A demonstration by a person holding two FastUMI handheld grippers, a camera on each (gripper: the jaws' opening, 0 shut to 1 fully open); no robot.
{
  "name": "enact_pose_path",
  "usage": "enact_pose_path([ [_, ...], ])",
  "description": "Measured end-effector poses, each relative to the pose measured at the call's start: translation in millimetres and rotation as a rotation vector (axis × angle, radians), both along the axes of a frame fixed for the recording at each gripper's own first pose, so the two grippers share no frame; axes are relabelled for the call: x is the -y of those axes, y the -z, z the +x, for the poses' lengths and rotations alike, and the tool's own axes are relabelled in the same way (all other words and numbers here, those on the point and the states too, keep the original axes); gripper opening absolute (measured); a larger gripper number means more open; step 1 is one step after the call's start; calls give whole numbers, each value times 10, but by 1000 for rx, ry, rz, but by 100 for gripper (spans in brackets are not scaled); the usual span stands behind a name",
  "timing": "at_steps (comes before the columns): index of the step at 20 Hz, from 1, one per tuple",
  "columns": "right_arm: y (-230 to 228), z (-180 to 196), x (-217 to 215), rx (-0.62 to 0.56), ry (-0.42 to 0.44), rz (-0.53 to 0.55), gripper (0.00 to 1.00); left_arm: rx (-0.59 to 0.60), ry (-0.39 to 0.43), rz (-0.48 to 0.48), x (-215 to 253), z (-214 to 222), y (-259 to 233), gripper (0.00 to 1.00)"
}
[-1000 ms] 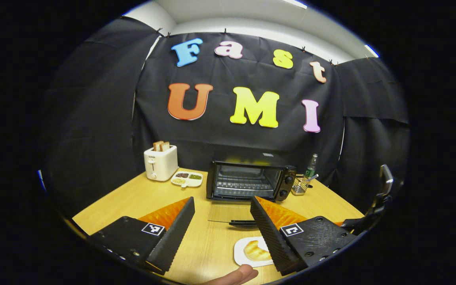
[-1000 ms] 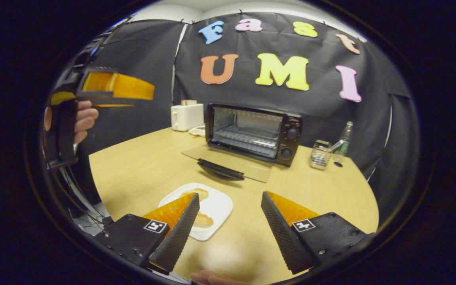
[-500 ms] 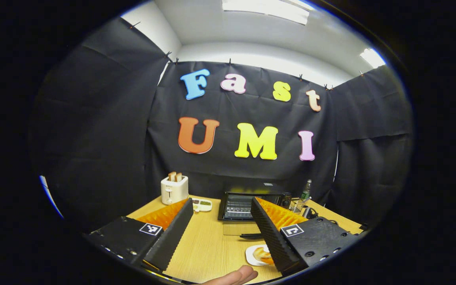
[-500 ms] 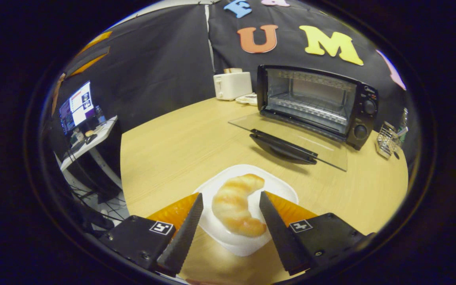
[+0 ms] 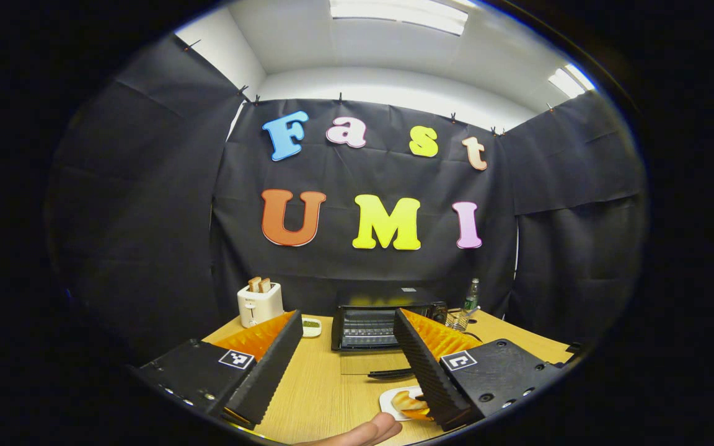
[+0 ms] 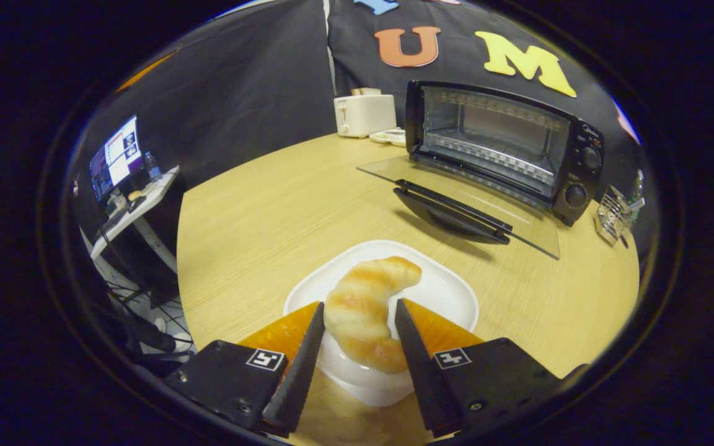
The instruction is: Open the electric oven with the left hand, put the food in, and close the electric oven.
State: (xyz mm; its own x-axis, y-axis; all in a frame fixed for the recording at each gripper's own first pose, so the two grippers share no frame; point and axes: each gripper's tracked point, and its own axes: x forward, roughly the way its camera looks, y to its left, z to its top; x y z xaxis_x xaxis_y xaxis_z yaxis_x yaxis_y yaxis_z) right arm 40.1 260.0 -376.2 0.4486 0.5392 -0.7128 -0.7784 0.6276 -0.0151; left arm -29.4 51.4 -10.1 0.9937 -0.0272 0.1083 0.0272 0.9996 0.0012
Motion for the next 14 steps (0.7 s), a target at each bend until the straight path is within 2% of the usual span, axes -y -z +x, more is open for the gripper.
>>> enact_pose_path([
  [2, -30, -14, -44, -21, 30, 26, 65, -28, 7, -12, 1, 37, 89, 94],
  [3, -78, -62, -101, -61, 52, 85, 58, -34, 10, -10, -15, 64, 118, 94],
  [4, -162, -109, -150, -93, 73, 142, 56, -35, 18, -3, -13, 79, 133, 94],
  [5, -261, -98, -166, -95, 91, 185, 56, -37, 25, 5, -12, 88, 158, 94],
  [7, -408, 25, -136, -43, 125, 205, 55, -40, 31, 6, -31, 149, 197, 94],
  [11, -773, 157, -316, -10, 143, 278, 55, -48, 41, -19, -53, 257, 175, 94],
  [14, -1035, 472, -492, 6, 219, 378, 54, -46, 26, -18, -110, 309, 153, 94],
])
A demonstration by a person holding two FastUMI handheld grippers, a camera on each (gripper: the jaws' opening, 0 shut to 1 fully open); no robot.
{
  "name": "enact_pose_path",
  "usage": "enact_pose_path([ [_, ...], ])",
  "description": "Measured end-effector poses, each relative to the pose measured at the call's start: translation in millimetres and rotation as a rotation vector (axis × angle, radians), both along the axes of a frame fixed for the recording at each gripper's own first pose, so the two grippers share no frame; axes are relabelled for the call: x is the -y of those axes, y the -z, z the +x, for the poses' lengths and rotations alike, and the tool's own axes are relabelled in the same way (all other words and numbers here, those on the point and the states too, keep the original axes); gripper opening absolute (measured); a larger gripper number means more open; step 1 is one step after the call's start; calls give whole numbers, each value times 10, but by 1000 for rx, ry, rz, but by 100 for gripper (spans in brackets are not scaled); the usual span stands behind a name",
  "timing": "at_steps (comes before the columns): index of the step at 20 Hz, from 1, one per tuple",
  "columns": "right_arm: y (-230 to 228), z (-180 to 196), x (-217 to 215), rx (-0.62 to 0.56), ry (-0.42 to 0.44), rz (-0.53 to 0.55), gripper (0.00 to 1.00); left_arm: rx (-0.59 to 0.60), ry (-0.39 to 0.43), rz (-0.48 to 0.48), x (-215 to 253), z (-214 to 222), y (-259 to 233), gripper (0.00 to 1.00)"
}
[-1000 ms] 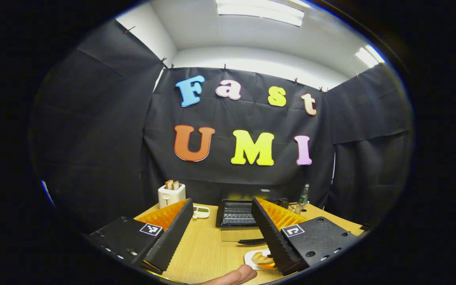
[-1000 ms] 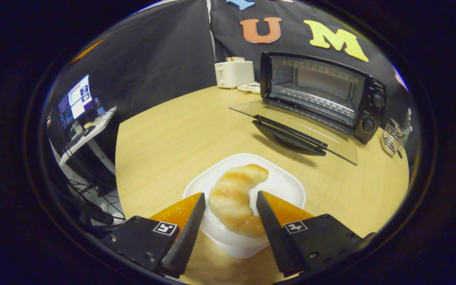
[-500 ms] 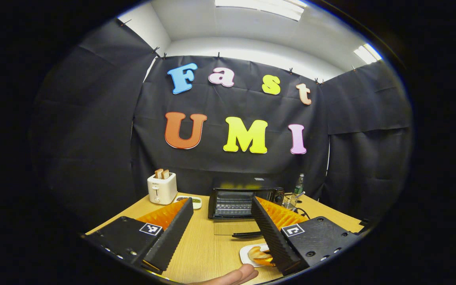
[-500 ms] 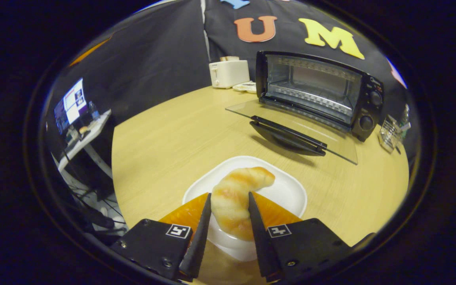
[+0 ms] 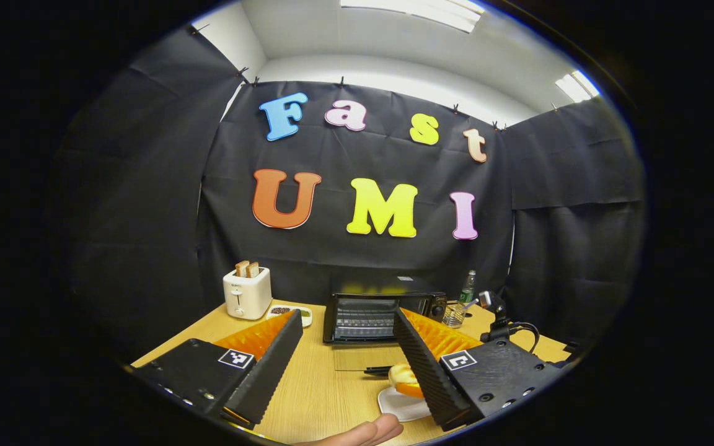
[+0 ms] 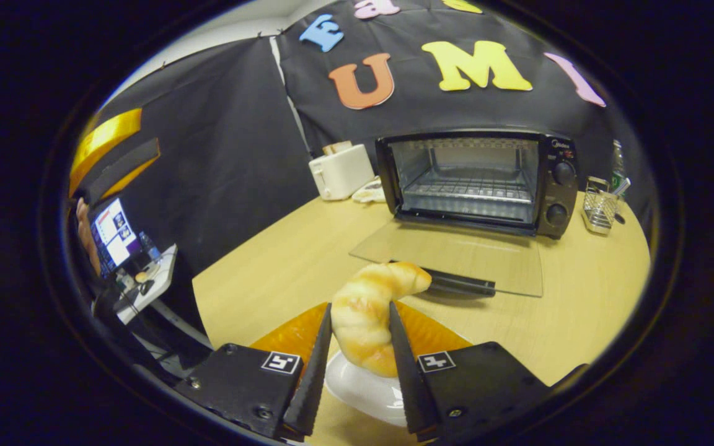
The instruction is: Open the electric oven with the left hand, put the food in, and close the electric oven.
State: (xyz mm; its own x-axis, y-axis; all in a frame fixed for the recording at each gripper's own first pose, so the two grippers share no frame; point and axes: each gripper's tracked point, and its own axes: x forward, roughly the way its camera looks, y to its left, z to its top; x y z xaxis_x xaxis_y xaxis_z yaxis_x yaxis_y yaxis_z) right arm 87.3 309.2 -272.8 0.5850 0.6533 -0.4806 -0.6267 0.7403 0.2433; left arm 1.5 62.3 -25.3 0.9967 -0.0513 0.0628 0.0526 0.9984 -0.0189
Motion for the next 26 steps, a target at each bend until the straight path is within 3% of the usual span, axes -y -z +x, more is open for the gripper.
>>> enact_pose_path([
  [4, -365, 552, -247, -59, 123, 262, 55, 4, -81, 42, -190, 80, 57, 94],
  [7, -638, 1203, -262, -64, 288, 490, 54, -53, -136, 68, -337, 130, 197, 94],
  [9, -647, 1583, -146, -57, 400, 557, 53, -61, -189, 72, -482, 142, 230, 94],
  [14, -449, 2337, -61, -66, 579, 580, 57, -68, -237, 33, -677, 192, 345, 94],
  [16, -304, 2628, 32, -28, 647, 519, 54, -69, -242, 15, -701, 192, 378, 94],
  [17, -212, 2729, 35, -23, 672, 498, 58, -60, -236, 6, -681, 211, 393, 94],
  [18, -164, 2843, 54, -9, 696, 489, 54, -50, -218, 2, -623, 221, 392, 94],
  [21, -86, 3125, 132, 53, 782, 432, 55, -36, -164, 1, -515, 258, 417, 94],
  [23, -117, 3208, 52, 94, 789, 422, 61, -30, -158, -11, -504, 294, 417, 94],
  [26, -170, 3269, -102, 123, 747, 399, 56, -40, -143, -8, -472, 320, 466, 94],
])
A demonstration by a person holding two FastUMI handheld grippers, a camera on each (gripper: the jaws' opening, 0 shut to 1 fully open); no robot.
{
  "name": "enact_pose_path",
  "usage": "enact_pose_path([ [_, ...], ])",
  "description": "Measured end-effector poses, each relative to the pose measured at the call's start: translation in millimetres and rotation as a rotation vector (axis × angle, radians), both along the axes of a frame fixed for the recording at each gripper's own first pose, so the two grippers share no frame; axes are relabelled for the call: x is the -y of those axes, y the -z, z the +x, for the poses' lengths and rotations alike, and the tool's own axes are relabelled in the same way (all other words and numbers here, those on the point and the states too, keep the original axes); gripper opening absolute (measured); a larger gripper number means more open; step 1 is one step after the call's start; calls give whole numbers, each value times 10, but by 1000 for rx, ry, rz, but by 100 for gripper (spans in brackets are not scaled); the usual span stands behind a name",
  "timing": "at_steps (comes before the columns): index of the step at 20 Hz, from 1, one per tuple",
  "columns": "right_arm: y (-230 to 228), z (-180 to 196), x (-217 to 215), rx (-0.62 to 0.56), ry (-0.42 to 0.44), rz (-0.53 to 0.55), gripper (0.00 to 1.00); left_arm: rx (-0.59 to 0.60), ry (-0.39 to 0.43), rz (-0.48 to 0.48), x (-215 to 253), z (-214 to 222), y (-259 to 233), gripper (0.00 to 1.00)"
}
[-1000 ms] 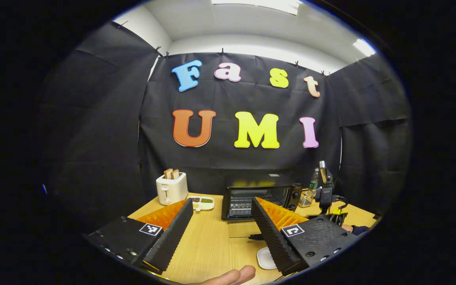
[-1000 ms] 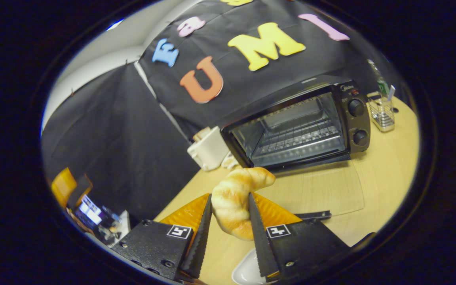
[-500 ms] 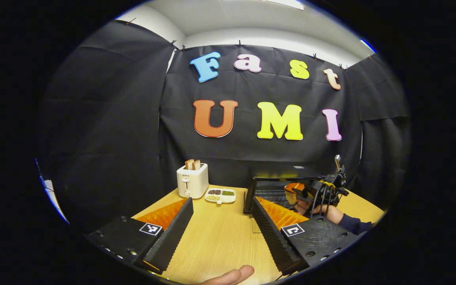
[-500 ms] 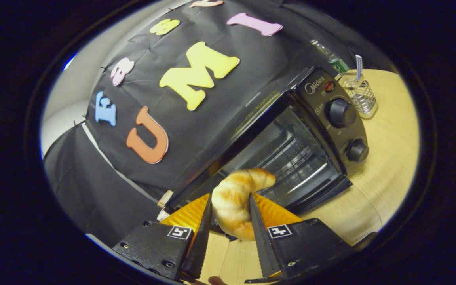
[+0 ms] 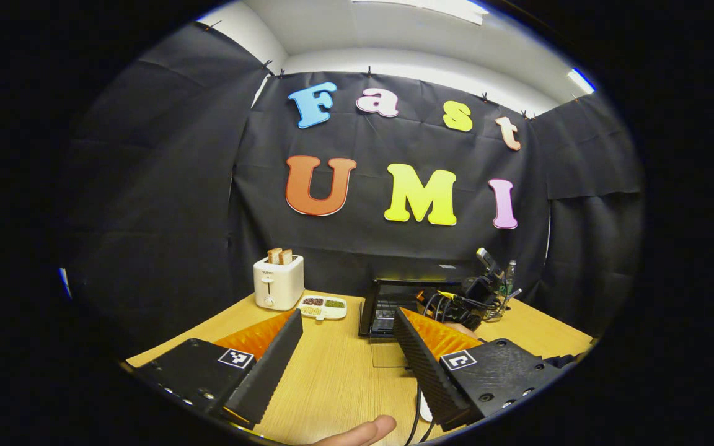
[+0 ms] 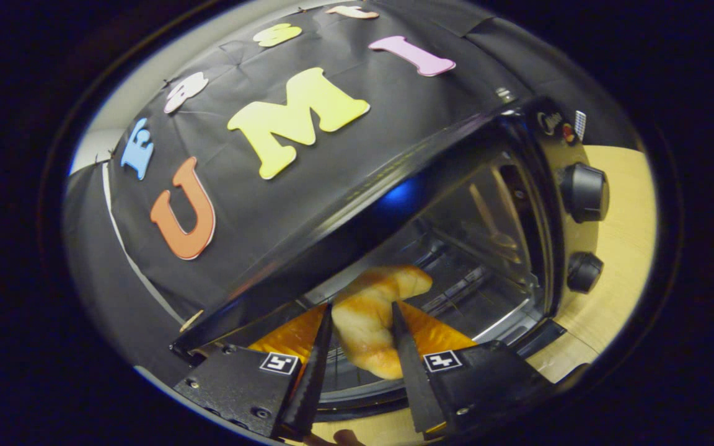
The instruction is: Open the electric oven with the left hand, put the food in, and close the electric oven.
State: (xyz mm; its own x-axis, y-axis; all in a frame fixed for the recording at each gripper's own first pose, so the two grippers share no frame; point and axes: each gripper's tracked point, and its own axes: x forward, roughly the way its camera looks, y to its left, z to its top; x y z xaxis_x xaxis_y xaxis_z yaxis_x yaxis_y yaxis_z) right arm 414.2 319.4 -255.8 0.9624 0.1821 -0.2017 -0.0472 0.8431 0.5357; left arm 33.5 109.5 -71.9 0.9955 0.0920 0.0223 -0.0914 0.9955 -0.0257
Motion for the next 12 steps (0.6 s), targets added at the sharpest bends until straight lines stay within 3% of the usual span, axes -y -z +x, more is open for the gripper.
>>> enact_pose_path([
  [2, 67, 15, -23, -18, -7, -31, 60, -7, 3, 8, 3, 16, 39, 94],
  [4, 111, 7, -53, -35, -27, -62, 56, -28, 4, 12, 9, 29, 124, 94],
  [7, 148, -65, 45, -54, -14, -105, 83, -46, 2, 10, 12, 23, 169, 94],
  [9, 107, -207, 29, -45, -36, -116, 92, -49, 4, 6, 13, 12, 173, 94],
  [12, -31, -533, 57, -33, -90, -120, 94, -55, 3, 34, 21, -28, 173, 94],
])
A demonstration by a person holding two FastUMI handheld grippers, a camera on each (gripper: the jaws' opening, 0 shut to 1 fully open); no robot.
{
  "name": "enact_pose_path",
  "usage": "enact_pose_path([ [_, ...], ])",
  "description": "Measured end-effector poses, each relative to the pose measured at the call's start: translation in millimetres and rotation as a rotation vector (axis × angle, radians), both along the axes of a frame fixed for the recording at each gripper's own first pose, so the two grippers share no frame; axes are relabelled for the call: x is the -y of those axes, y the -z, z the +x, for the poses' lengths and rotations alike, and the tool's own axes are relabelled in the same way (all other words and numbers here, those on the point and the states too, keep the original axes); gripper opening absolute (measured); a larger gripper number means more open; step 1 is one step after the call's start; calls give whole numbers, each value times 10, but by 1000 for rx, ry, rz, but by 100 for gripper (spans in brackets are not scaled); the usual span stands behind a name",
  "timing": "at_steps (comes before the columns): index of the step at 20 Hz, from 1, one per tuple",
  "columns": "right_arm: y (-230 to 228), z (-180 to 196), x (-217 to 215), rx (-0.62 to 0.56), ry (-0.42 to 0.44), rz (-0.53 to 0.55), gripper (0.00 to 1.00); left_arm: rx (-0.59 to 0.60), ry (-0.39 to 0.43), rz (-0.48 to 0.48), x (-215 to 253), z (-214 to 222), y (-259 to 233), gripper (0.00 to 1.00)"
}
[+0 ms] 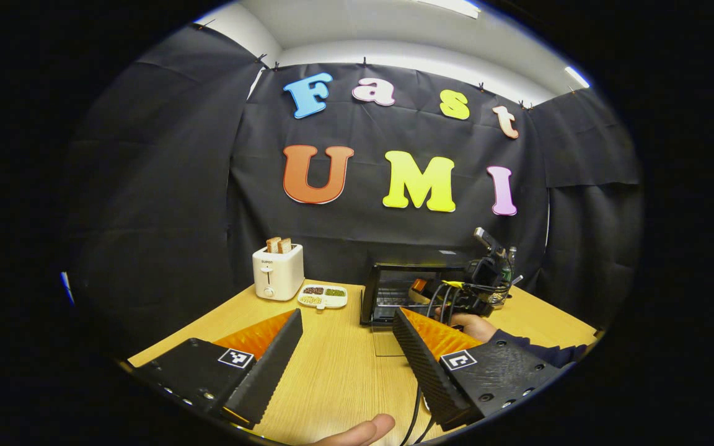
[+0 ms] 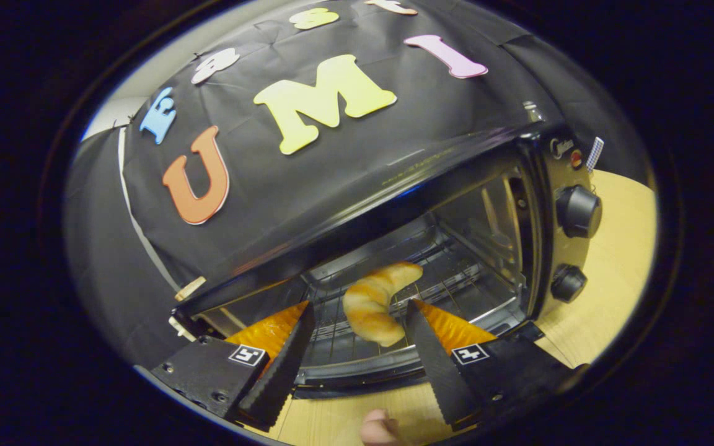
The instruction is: Open the electric oven with the left hand, put the food in, and close the electric oven.
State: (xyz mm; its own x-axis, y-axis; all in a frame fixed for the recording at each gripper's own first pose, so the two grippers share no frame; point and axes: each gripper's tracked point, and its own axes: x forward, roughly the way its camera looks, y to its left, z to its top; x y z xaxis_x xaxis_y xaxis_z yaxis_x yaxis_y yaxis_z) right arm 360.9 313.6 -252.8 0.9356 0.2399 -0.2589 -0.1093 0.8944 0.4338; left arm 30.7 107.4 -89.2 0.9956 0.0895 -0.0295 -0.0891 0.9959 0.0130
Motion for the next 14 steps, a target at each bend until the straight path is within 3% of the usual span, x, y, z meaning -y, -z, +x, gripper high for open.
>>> enact_pose_path([
  [7, -687, -1058, 500, 97, -74, 27, 95, 3, 27, -16, 225, -81, 5, 94],
  [9, -851, -1370, 787, 105, -49, 41, 100, -19, 50, -17, 363, -60, 88, 94],
  [11, -1022, -1636, 1029, 129, -44, 50, 94, -44, 75, -31, 517, -14, 178, 94],
  [14, -1208, -1929, 1572, 184, 25, -22, 98, -96, 121, -72, 788, 109, 357, 94],
])
